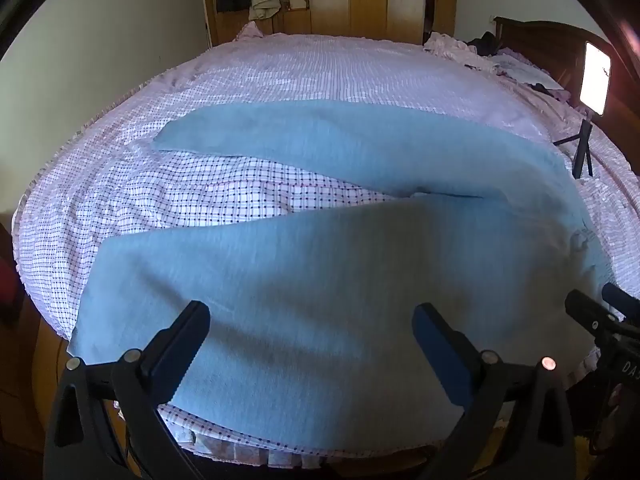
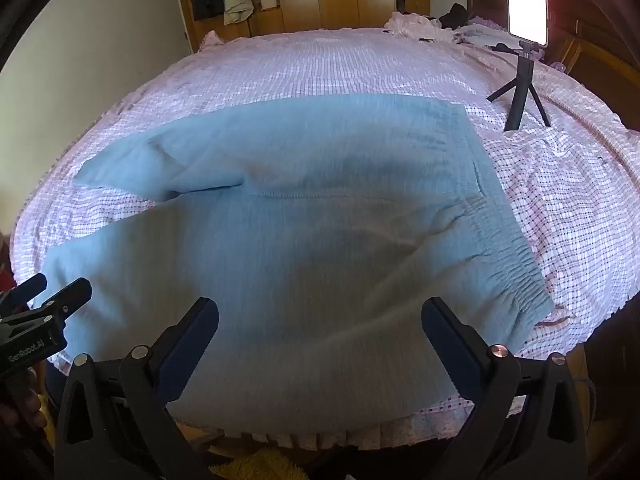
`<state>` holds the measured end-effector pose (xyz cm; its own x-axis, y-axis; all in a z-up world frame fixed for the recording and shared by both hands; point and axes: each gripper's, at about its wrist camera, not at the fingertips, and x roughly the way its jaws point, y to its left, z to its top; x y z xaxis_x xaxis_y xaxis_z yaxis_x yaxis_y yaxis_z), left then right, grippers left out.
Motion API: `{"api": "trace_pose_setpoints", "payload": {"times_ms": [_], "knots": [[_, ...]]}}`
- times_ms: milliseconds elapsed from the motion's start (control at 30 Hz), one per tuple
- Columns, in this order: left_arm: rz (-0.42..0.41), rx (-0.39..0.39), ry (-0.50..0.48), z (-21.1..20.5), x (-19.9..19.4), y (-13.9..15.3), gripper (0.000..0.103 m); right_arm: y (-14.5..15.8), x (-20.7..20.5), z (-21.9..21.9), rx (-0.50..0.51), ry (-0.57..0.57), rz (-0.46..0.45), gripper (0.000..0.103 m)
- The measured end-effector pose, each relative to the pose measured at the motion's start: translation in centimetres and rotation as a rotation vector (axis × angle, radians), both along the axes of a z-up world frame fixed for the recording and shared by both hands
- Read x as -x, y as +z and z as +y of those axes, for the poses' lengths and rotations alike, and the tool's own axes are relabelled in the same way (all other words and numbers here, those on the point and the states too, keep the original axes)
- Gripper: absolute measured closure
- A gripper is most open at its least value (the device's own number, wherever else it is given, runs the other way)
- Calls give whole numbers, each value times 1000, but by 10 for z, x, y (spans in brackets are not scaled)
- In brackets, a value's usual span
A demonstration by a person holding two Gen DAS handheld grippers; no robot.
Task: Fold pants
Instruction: 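Move both grippers over the light blue pants toward the waistband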
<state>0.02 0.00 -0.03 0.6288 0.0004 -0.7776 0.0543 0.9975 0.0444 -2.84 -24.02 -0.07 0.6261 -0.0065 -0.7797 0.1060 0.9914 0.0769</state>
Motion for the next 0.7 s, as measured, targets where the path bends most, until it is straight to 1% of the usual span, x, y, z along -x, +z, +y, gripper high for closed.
{"api": "trace_pose_setpoints", "payload": {"times_ms": [500,700], "knots": [[1,1,4,-1,1,-2,0,-2,0,-1,-8,-4,5,5],[29,-3,-3,0,-5,-11,0,-2,-4,-5,-13,-11,11,5]]}}
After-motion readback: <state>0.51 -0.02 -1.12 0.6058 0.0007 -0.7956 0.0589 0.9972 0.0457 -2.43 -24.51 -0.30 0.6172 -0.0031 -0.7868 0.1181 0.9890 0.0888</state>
